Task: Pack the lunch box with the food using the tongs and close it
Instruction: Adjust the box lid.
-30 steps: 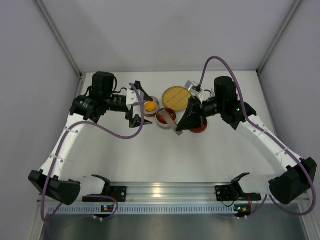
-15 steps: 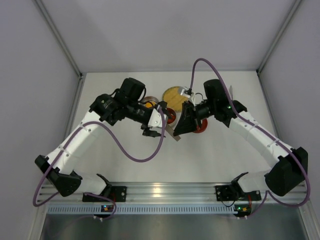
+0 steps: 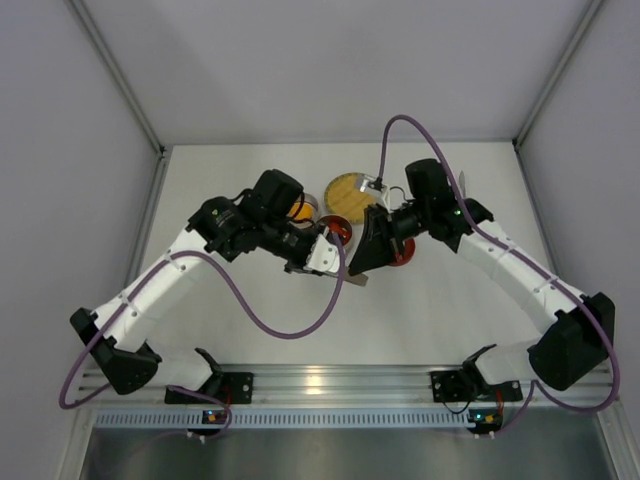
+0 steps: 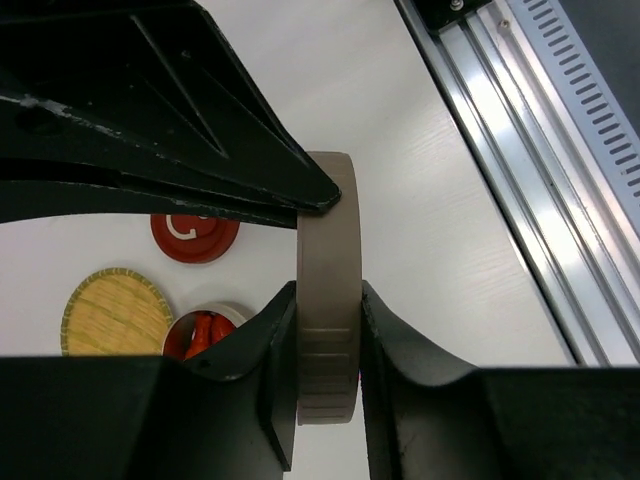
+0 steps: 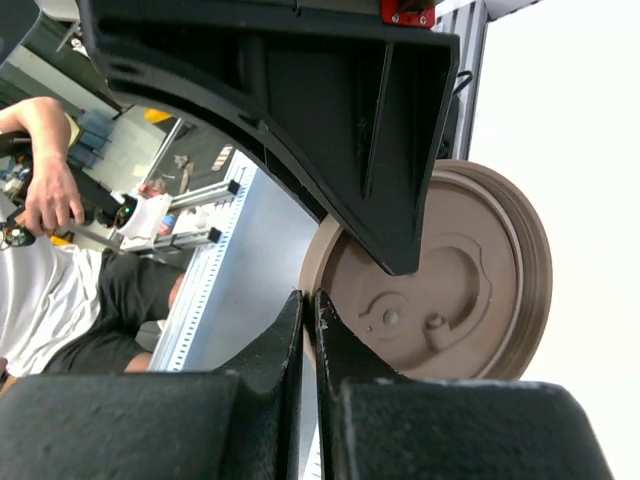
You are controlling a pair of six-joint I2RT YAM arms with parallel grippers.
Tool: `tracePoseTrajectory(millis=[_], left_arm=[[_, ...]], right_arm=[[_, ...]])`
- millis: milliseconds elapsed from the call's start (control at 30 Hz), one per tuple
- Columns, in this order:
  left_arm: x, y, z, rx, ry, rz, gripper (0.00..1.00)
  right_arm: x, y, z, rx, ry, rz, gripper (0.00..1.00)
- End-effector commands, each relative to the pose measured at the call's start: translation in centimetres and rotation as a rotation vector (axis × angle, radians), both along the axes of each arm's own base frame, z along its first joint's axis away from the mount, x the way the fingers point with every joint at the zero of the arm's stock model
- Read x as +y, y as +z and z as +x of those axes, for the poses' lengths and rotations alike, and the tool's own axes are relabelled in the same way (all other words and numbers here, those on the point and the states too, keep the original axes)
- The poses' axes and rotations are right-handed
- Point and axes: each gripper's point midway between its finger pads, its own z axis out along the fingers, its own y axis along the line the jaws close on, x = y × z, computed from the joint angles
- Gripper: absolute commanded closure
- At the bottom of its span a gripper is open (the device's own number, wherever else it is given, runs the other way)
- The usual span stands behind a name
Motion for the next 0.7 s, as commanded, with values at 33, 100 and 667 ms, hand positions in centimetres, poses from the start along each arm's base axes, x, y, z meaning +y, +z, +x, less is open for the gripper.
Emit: tracePoseTrajectory(millis=[33, 100, 667], left_arm=[[-1.0, -0.1, 0.9, -0.035, 0.062, -0.021, 1.00], [-1.0, 0.5, 1.0, 0.022, 0.144, -0.043, 1.00], [6.1, -0.3, 13.5, 1.589, 1.142, -0.410, 1.00]], right_arm=[[0.3, 2.9, -0.4, -0.097, 0.034, 0.069, 1.00], [0.0, 3.4, 1.4, -0.133, -0.050, 0.052, 0.83], [-8.7, 7.0, 13.7, -0.860, -0.846, -0.163, 0.01]])
